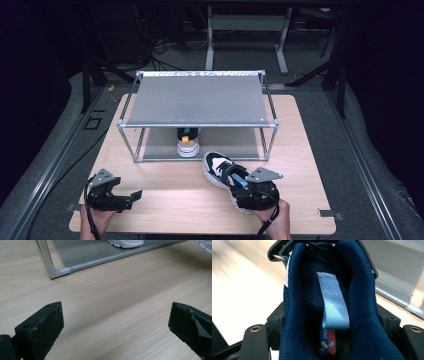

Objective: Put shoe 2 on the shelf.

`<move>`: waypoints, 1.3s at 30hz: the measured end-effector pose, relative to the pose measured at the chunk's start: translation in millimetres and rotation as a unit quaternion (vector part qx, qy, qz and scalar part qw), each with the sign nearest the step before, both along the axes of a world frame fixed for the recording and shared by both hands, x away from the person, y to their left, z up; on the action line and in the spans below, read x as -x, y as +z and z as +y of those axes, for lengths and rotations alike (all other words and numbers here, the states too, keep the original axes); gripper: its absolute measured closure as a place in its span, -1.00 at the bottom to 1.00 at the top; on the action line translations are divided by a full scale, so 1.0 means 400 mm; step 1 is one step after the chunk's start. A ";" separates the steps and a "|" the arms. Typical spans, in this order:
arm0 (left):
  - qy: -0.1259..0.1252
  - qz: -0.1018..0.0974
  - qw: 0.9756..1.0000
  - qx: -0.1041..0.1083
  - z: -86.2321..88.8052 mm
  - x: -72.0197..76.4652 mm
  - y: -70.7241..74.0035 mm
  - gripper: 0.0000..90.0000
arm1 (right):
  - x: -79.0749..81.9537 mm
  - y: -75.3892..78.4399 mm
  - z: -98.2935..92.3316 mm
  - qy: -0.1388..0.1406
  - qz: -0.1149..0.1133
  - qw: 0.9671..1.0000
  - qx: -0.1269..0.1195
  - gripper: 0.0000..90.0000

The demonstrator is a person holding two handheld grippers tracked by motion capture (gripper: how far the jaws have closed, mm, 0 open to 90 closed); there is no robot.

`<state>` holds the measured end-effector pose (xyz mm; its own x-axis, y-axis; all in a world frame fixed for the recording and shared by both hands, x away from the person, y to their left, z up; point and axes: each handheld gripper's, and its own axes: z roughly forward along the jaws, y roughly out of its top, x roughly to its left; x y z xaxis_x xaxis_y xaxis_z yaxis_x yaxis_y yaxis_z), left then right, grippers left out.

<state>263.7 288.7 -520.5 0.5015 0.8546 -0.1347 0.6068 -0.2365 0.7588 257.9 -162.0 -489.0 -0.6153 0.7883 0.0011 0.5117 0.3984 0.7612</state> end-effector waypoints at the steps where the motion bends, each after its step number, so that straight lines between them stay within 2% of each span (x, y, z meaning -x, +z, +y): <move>1: 0.001 0.000 1.000 0.000 0.000 0.000 0.001 -1.00 | -0.001 0.002 -0.002 -0.004 0.000 1.000 0.002 -0.36; 6: 0.005 0.000 1.000 -0.003 0.000 0.000 0.008 -1.00 | -0.012 0.013 -0.022 -0.020 -0.006 1.000 0.010 -0.36; 8: 0.007 0.002 1.000 -0.008 0.000 -0.002 0.009 -1.00 | -0.022 0.014 -0.034 -0.019 -0.006 1.000 -0.002 -0.36; 13: 0.011 0.005 1.000 -0.001 0.000 -0.002 0.008 -1.00 | -0.037 0.014 -0.049 -0.035 -0.003 0.999 -0.008 -0.36; 19: 0.005 0.009 1.000 -0.001 -0.016 -0.016 0.006 -1.00 | -0.064 0.008 -0.051 -0.043 0.004 0.999 -0.001 -0.36; 21: 0.002 0.009 1.000 -0.003 -0.024 -0.022 0.008 -1.00 | -0.073 0.007 -0.047 -0.047 0.006 0.999 0.014 -0.36; 22: 0.001 0.010 1.000 -0.007 -0.030 -0.025 0.008 -1.00 | -0.083 0.004 -0.046 -0.031 0.010 0.999 -0.002 -0.36; 23: -0.001 0.010 1.000 -0.012 -0.034 -0.027 0.009 -1.00 | -0.084 0.010 -0.042 -0.055 0.011 0.998 0.031 -0.36; 24: -0.003 0.009 1.000 -0.015 -0.037 -0.028 0.008 -1.00 | -0.091 0.008 -0.042 -0.052 0.011 0.998 0.026 -0.36; 25: -0.003 0.009 1.000 -0.014 -0.039 -0.028 0.008 -1.00 | -0.099 0.005 -0.044 -0.037 0.012 0.999 0.007 -0.36; 26: -0.004 0.011 1.000 -0.013 -0.040 -0.030 0.007 -1.00 | -0.103 0.003 -0.044 -0.036 0.013 0.999 0.003 -0.36; 27: -0.004 0.011 1.000 -0.012 -0.040 -0.030 0.006 -1.00 | -0.105 0.005 -0.042 -0.059 0.014 0.998 0.027 -0.36; 28: -0.002 0.012 1.000 -0.012 -0.039 -0.030 0.006 -1.00 | -0.112 0.000 -0.044 -0.042 0.017 0.999 0.003 -0.36; 29: -0.003 0.015 1.000 -0.013 -0.040 -0.031 0.005 -1.00 | -0.113 0.001 -0.039 -0.062 0.018 0.998 0.029 -0.36; 30: -0.005 0.018 1.000 -0.019 -0.042 -0.032 0.006 -1.00 | -0.116 -0.001 -0.039 -0.061 0.018 0.998 0.028 -0.36; 31: -0.007 0.017 1.000 -0.023 -0.042 -0.033 0.007 -1.00 | -0.122 -0.005 -0.040 -0.049 0.022 0.998 0.013 -0.36; 32: -0.007 0.016 1.000 -0.023 -0.040 -0.035 0.008 -1.00 | -0.123 -0.004 -0.038 -0.057 0.022 0.998 0.022 -0.36; 33: -0.006 0.016 1.000 -0.022 -0.039 -0.037 0.009 -1.00 | -0.125 -0.003 -0.039 -0.060 0.020 0.998 0.021 -0.36; 35: -0.004 0.013 1.000 -0.021 -0.036 -0.039 0.009 -1.00 | -0.133 -0.004 -0.041 -0.050 0.022 0.999 0.005 -0.36; 38: -0.004 0.011 1.000 -0.021 -0.037 -0.039 0.004 -1.00 | -0.137 0.002 -0.036 -0.069 0.020 0.997 0.021 -0.36; 39: -0.003 0.012 1.000 -0.020 -0.037 -0.038 0.002 -1.00 | -0.137 0.005 -0.034 -0.071 0.018 0.997 0.018 -0.36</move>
<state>278.8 273.9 -519.7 0.5032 0.8568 -0.1128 0.6227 -0.2689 0.7348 312.6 -175.6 -487.1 -0.4978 0.8673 -0.0092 0.5911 0.3471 0.7281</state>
